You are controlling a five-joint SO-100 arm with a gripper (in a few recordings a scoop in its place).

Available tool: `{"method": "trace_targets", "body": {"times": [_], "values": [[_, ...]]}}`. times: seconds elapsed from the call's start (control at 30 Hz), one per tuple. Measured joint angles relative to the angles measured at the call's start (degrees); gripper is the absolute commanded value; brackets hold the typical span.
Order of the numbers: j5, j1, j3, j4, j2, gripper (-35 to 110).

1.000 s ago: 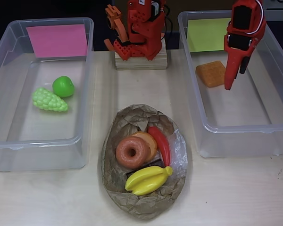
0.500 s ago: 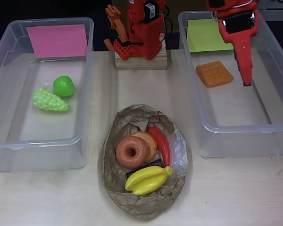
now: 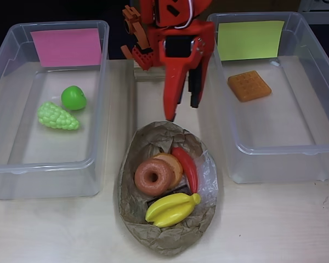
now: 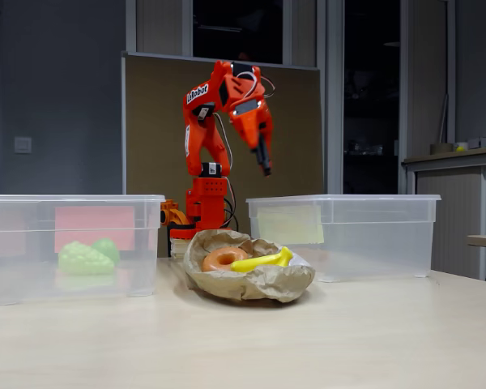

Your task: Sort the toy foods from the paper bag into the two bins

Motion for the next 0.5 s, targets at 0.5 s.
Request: {"method": "trace_targets", "body": {"times": [0.5], "values": [[-8.70,5.36,7.12,-14.77,-19.42,41]]}}
